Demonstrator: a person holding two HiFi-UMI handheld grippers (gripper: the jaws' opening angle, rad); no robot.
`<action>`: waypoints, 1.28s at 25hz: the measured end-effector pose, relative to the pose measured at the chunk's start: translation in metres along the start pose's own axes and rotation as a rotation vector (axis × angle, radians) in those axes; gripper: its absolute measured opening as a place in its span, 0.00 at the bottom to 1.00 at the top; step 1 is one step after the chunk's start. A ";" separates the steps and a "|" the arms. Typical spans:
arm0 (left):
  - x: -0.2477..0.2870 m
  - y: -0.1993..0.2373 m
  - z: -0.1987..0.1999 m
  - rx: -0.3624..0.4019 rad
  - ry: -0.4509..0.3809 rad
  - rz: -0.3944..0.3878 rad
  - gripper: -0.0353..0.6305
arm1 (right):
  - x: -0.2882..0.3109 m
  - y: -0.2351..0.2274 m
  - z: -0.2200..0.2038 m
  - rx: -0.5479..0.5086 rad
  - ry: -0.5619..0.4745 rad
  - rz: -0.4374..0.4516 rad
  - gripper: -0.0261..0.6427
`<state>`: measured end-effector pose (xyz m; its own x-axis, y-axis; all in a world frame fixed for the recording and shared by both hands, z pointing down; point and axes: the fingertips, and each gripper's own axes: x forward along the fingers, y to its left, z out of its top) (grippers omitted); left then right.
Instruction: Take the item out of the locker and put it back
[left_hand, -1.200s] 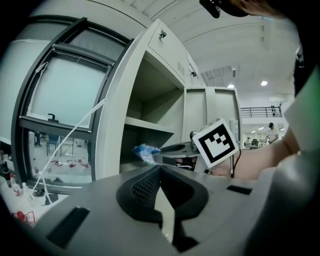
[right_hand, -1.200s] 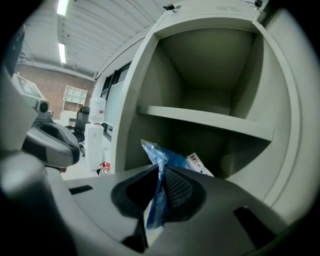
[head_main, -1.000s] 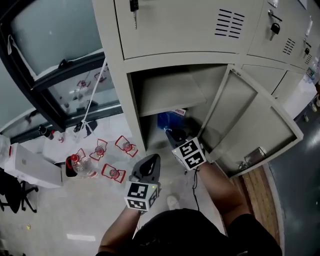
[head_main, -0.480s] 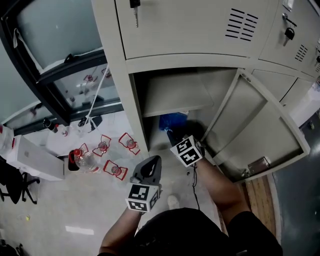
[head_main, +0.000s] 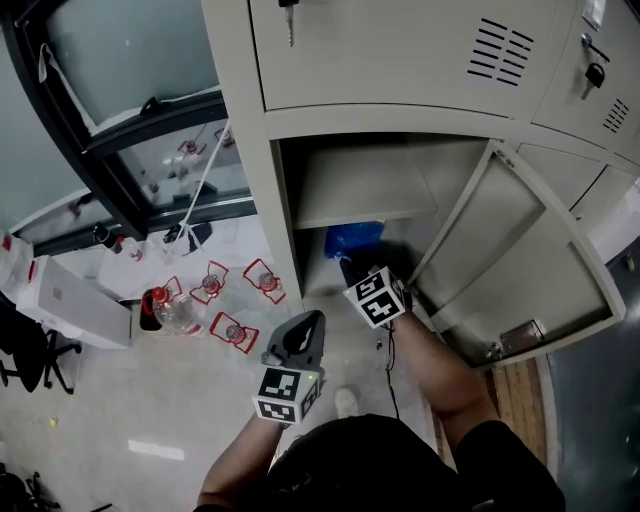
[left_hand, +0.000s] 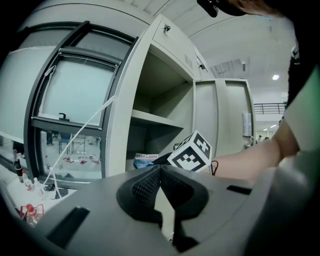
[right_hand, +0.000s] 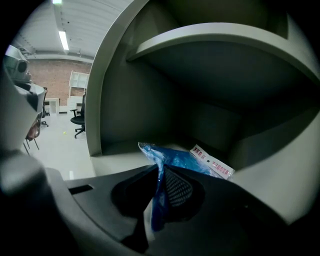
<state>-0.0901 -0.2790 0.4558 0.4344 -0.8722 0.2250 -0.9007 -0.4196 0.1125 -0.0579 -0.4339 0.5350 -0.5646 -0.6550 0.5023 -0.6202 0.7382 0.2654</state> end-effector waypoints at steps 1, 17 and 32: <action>0.000 0.000 0.000 -0.001 0.000 0.002 0.06 | 0.001 0.001 -0.001 0.001 0.004 0.004 0.08; -0.013 0.004 -0.008 -0.003 0.018 0.027 0.06 | 0.003 0.016 -0.005 -0.047 0.032 0.051 0.27; -0.061 0.000 -0.009 0.006 0.015 -0.019 0.06 | -0.061 0.028 0.028 0.043 -0.099 -0.106 0.06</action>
<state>-0.1164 -0.2234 0.4512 0.4512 -0.8602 0.2377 -0.8924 -0.4374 0.1109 -0.0562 -0.3774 0.4885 -0.5444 -0.7434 0.3887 -0.7009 0.6576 0.2761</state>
